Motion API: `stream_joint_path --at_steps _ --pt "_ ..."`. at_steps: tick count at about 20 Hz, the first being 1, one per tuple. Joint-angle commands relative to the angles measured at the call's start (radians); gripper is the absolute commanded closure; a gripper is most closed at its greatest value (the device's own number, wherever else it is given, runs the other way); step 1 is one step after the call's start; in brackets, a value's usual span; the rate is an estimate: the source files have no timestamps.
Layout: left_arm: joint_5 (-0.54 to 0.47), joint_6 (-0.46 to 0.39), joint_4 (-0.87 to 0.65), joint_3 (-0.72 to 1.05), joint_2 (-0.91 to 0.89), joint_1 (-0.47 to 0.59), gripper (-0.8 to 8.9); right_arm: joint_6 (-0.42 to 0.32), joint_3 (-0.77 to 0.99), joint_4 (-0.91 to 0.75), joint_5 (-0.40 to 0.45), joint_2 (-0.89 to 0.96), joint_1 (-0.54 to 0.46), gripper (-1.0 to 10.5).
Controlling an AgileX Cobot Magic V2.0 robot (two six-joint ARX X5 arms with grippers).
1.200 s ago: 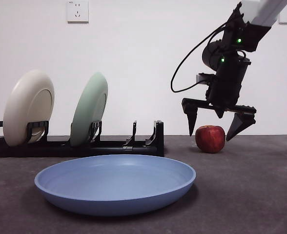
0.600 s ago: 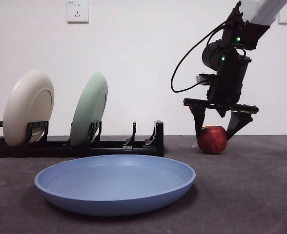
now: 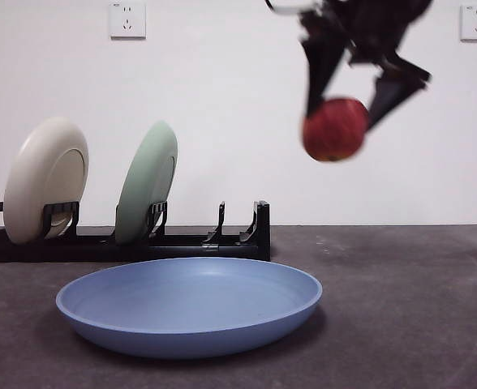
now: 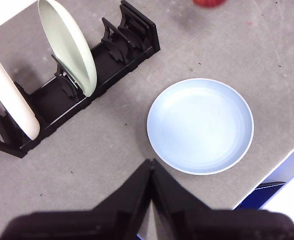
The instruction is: Take the blue plate from the plate rack,put the plate on the table,take the apple from the table,put the apple in the plate
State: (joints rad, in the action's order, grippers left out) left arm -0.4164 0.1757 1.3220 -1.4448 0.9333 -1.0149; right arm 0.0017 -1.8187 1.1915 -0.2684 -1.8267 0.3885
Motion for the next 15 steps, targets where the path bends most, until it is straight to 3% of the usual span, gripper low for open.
stream_joint_path --at_steps 1,9,11,15 --pt "-0.003 -0.015 -0.005 0.004 -0.016 0.004 8.18 -0.027 0.002 -0.007 -0.032 0.048 0.097 9.5" --pt "-0.003 -0.013 -0.005 0.004 -0.087 0.004 8.18 -0.020 0.091 -0.117 -0.030 0.078 0.471 9.5" --pt "-0.003 0.001 -0.005 0.004 -0.112 0.004 8.18 -0.013 0.195 -0.198 -0.031 0.078 0.514 9.5" --pt "-0.003 0.009 -0.005 0.004 -0.166 0.004 8.18 0.099 0.435 -0.462 -0.027 0.078 0.555 9.5"
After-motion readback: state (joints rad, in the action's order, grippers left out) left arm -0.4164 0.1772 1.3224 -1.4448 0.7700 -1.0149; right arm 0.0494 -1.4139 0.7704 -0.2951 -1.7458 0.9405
